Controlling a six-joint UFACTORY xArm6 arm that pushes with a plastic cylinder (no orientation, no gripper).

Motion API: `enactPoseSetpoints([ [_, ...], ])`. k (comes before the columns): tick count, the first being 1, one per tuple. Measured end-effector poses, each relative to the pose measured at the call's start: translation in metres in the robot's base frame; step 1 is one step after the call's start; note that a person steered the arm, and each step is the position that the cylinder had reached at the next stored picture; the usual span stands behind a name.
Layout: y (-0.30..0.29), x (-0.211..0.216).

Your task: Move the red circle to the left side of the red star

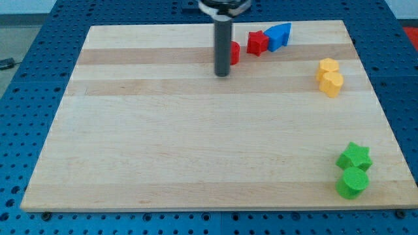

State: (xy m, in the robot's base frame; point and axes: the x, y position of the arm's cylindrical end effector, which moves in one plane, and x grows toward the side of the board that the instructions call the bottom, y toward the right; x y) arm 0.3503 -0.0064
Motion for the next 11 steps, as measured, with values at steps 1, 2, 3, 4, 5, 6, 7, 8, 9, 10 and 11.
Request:
enactPoseSetpoints([
  [1,-0.027,-0.01],
  [2,-0.046,-0.017],
  [3,-0.042,-0.026],
  [4,-0.006,-0.026],
  [5,0.004,-0.028],
  [6,-0.001,-0.028],
  [7,-0.004,-0.033],
  [8,-0.004,-0.039],
  [9,-0.004,-0.043],
  [10,0.01,-0.043],
  [11,0.026,-0.043],
])
